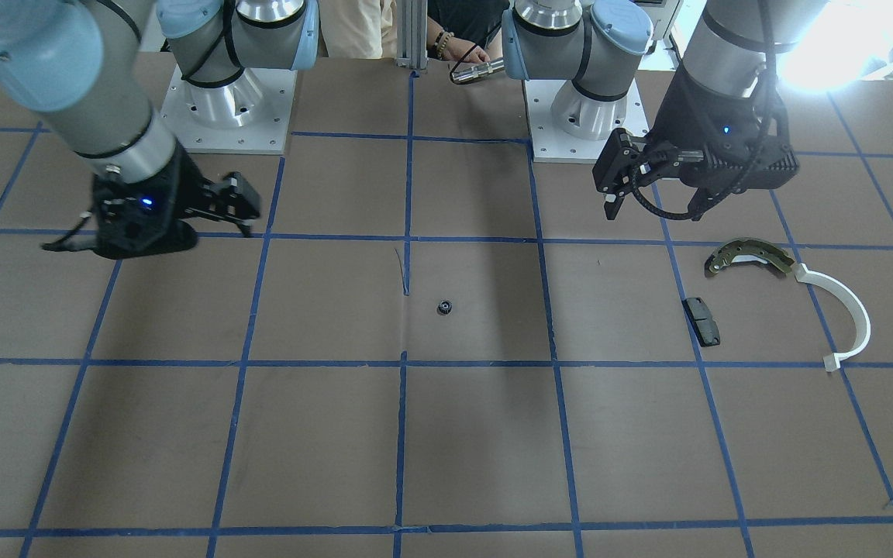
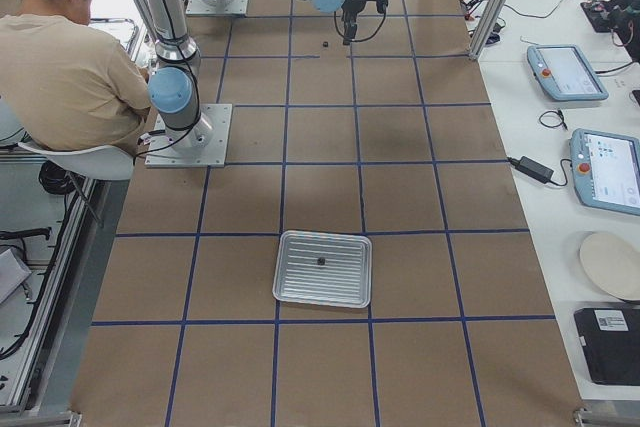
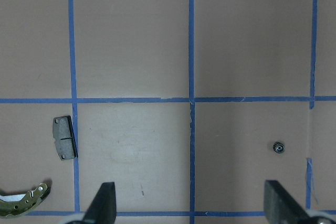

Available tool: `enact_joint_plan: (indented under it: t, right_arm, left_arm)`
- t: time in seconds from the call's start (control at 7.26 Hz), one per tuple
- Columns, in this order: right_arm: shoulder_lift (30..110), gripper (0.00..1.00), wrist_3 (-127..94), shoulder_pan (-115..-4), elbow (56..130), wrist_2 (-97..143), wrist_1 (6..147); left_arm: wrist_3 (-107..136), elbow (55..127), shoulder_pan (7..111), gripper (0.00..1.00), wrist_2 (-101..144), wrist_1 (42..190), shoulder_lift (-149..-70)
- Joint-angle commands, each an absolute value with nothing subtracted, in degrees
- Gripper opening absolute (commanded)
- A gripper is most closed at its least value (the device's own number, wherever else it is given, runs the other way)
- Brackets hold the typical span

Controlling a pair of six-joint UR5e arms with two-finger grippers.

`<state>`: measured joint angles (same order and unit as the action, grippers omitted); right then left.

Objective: Place bearing gear from tray to pile

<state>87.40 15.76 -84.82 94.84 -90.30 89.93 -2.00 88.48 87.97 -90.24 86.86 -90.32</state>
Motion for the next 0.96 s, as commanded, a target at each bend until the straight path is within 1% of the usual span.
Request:
enact_joint_plan:
  t: [0.0, 0.14, 0.28, 0.41, 0.55, 0.69, 0.83]
  right_arm:
    - [91.1, 1.00, 32.4, -65.6, 94.5, -97.6, 86.9]
    - [90.3, 1.00, 44.4, -56.7, 95.1, -97.8, 91.3]
    - [85.9, 1.00, 53.5, -48.2, 95.4, -97.3, 96.7]
    - [80.2, 1.00, 63.4, -42.3, 95.4, -96.9, 104.9]
    - [75.3, 1.00, 72.3, -38.6, 95.4, -94.7, 110.9]
    - [71.4, 0.99, 75.6, -35.5, 95.6, -92.9, 113.6]
    - [68.1, 0.96, 77.5, -33.4, 95.8, -91.0, 115.7]
  left_arm:
    - [-1.6, 89.5, 91.0, 1.00, -90.5, 86.9, -91.1]
    - [0.1, 91.9, 93.8, 1.00, -90.6, 87.2, -91.2]
    - [7.7, 95.8, 96.6, 1.00, -90.2, 84.1, -92.7]
    - [13.2, 100.5, 99.5, 1.00, -89.2, 72.6, -96.1]
    - [16.6, 104.7, 103.2, 1.00, -89.4, 67.1, -98.2]
    - [18.8, 108.1, 105.2, 1.00, -89.3, 61.1, -100.9]
    - [22.4, 109.8, 106.4, 1.00, -89.2, 57.5, -103.3]
